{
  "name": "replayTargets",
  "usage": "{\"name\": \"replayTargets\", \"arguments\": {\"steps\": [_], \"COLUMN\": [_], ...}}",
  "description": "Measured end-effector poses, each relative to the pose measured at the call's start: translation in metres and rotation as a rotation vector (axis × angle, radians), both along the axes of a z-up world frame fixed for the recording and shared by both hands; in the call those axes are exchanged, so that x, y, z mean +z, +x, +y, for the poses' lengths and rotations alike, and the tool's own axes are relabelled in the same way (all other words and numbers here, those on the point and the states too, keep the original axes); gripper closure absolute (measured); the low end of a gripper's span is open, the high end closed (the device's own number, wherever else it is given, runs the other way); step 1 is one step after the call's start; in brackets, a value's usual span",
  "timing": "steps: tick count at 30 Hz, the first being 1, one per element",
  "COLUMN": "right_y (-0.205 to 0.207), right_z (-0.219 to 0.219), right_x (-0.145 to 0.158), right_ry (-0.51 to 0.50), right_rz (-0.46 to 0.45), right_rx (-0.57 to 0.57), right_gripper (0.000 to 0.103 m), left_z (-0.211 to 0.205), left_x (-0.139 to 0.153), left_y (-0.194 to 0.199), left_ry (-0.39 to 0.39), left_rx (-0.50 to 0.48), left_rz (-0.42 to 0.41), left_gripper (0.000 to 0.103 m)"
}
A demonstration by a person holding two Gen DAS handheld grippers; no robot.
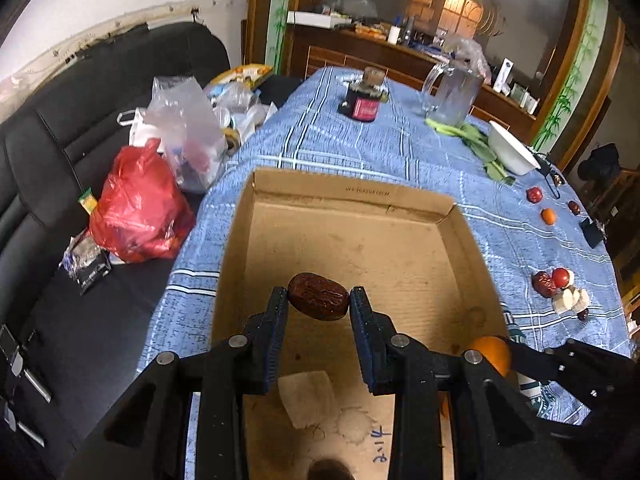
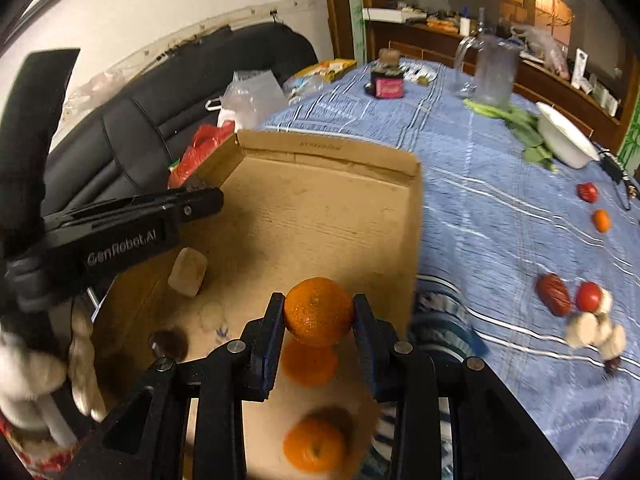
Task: Organize fruits
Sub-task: 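Carry jujube and orange into the tray and open both tools, then move both open tools back over the remaining fruit on the table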
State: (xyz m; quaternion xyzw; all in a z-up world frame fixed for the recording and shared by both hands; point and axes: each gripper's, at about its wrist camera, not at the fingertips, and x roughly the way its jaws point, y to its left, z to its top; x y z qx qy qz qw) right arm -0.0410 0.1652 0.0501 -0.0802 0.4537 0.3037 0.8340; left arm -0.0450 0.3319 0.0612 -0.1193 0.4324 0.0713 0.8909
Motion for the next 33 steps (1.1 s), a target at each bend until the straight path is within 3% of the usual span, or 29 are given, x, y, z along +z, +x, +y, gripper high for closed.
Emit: {"name": "replayTargets", "arguments": {"steps": [9, 11, 13, 19, 26, 33], "right_y": [0.017, 0.018, 0.019, 0.010, -0.018, -0.040], "right_z": [0.019, 0.021, 0.022, 0.018, -0.025, -0.109], "right_x": [-0.019, -0.022, -0.023, -0.016, 0.027, 0.038], "right_ry": [-0.032, -0.036, -0.038, -0.037, 0.052, 0.157], "right_rz": [0.035, 0.052, 0.057, 0.029, -0.076, -0.095], "right_rx": [0.020, 0.029, 0.037, 0.046, 0.010, -0.158], "right_gripper": [0.066, 0.065, 0.065, 0.060, 0.045, 0.043], "left_z": [-0.001, 0.000, 0.003, 0.008, -0.007, -0.031], "left_x": [-0.006, -0.005, -0.002, 0.013, 0.038, 0.048], "left_y": [0.004, 0.005, 0.003, -0.015, -0.050, -0.095], "left_ry": [0.001, -0.005, -0.018, -0.048, -0.047, -0.179], "left_rx": [-0.002, 0.009, 0.018, 0.049, 0.047, 0.027], "left_rz": [0.023, 0.020, 0.002, -0.054, -0.145, -0.217], "left_gripper": [0.072, 0.059, 0.053, 0.049, 0.039, 0.035]}}
